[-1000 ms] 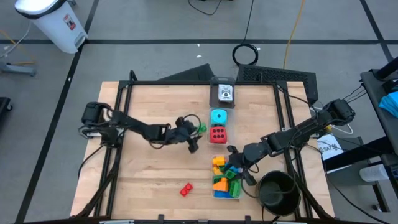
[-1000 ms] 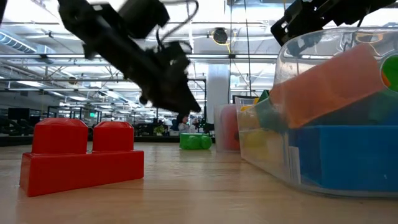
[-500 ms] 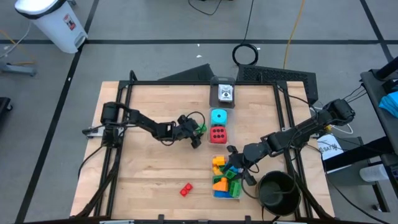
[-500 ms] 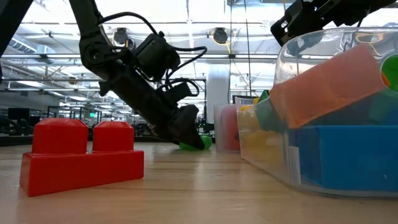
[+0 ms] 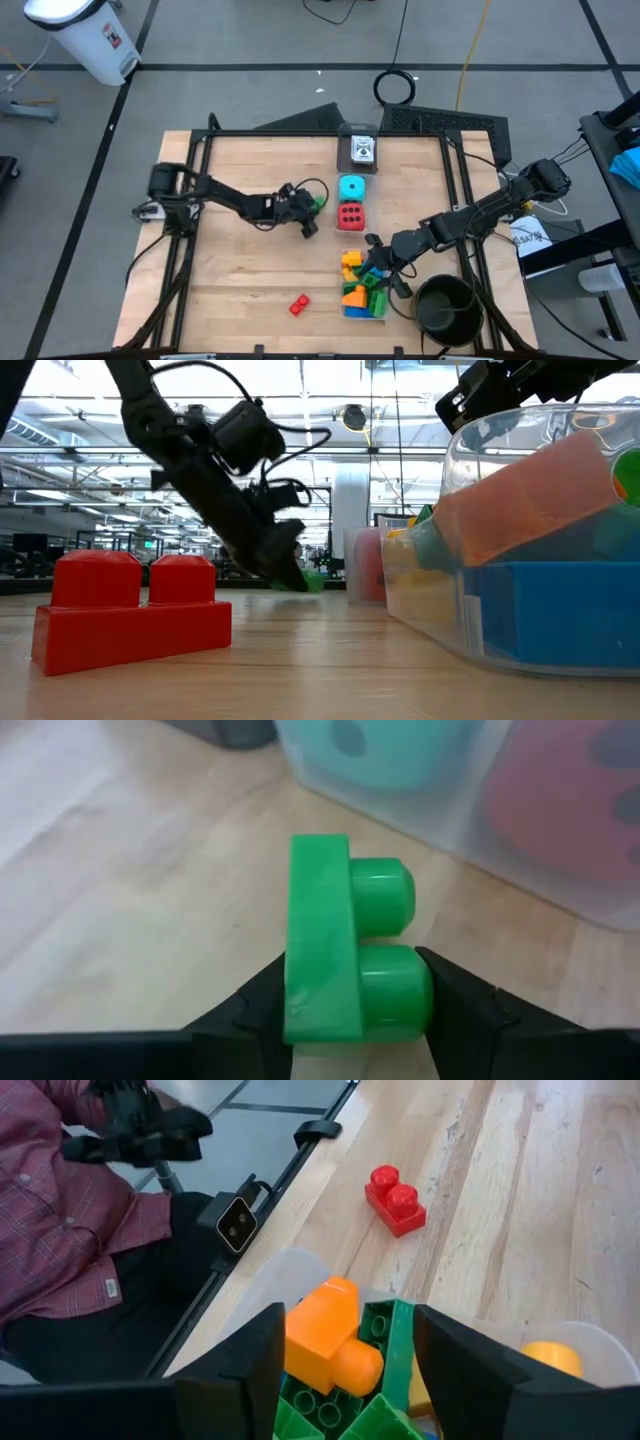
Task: Pick & Place Toys
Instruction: Put the green 2 stud game piece into the bottom transparent bin
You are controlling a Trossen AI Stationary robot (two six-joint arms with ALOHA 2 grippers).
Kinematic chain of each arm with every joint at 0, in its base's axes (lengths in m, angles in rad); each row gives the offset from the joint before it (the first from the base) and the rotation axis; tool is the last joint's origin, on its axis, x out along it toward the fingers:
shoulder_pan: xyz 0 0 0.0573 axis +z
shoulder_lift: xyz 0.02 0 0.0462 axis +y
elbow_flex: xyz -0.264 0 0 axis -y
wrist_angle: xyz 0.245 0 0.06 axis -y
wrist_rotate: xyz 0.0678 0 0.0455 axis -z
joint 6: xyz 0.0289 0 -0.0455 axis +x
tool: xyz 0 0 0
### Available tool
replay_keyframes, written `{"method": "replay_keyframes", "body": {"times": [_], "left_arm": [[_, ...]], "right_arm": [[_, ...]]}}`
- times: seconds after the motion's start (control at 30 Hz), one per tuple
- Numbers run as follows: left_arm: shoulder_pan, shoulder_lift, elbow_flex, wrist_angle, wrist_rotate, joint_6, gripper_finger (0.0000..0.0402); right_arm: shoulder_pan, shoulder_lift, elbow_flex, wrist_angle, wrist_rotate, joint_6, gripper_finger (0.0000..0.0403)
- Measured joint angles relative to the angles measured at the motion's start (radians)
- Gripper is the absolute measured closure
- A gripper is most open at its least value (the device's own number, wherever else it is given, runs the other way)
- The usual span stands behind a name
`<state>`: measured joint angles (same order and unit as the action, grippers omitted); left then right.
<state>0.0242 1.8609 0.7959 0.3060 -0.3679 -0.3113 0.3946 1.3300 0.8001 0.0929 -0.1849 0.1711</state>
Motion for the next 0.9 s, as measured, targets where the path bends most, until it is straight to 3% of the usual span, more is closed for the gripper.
{"method": "replay_keyframes", "body": {"times": [0.27, 0.5, 0.67, 0.8, 0.9], "left_arm": [[-0.081, -0.248, 0.0, -0.273, 0.026, -0.037, 0.0232], [-0.298, -0.333, 0.0, -0.164, -0.004, -0.011, 0.0232], [-0.4, -0.321, 0.0, 0.017, -0.064, 0.016, 0.0232], [-0.432, -0.316, 0.0, 0.098, -0.083, 0.041, 0.0232], [-0.441, -0.316, 0.0, 0.116, -0.086, 0.055, 0.0232]], "right_arm": [[0.0, 0.0, 0.0, -0.002, 0.0, 0.0, 0.0216], [-0.001, 0.0, 0.0, 0.0, 0.014, -0.008, 0.0216], [-0.001, 0.001, 0.0, 0.032, 0.188, -0.082, 0.0218], [-0.011, 0.039, 0.001, 0.179, 0.378, -0.066, 0.0209], [-0.035, 0.082, 0.001, 0.286, 0.424, -0.082, 0.0187]]}}
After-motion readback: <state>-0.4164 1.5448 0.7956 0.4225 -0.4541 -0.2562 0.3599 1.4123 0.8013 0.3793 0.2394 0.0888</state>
